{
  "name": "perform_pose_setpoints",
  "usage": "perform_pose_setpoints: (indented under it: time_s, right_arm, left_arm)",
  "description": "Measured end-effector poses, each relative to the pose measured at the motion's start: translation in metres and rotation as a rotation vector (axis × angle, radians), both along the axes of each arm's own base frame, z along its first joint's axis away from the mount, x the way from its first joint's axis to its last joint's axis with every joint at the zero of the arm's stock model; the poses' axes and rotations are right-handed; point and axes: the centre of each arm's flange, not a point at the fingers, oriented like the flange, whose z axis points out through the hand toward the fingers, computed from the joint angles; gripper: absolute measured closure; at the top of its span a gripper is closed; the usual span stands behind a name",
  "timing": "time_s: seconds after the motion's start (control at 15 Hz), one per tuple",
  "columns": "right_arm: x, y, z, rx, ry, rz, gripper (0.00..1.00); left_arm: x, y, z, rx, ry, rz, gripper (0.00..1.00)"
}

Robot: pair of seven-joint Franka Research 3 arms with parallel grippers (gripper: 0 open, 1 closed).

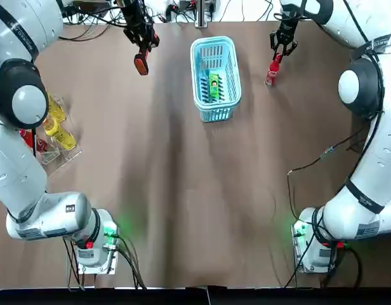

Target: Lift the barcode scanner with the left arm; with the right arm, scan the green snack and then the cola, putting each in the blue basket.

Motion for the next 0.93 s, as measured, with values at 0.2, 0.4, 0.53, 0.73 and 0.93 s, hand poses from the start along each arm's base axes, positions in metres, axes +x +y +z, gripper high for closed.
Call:
perform_pose_setpoints:
  time_s: [0.2,0.4,0.53,0.73,0.93]
  right_arm:
    - [0.000,0.000,0.000,-0.001,0.000,-0.003,0.67]
    - [0.000,-0.001,0.000,0.003,-0.002,0.011,0.67]
    - [0.000,0.001,0.001,0.023,-0.009,0.075,0.67]
    - [0.000,0.020,0.017,0.095,-0.046,0.244,0.67]
    - [-0.007,0.038,0.057,0.243,-0.103,0.461,0.67]
  left_arm:
    - [0.000,0.001,0.000,0.000,0.000,0.002,0.63]
    - [0.001,0.003,0.000,0.000,0.000,0.005,0.63]
    - [0.002,0.005,0.000,0.000,0.000,0.007,0.63]
    - [0.002,0.006,0.000,0.000,-0.001,0.009,0.63]
    - [0.002,0.006,0.001,-0.001,-0.002,0.008,0.63]
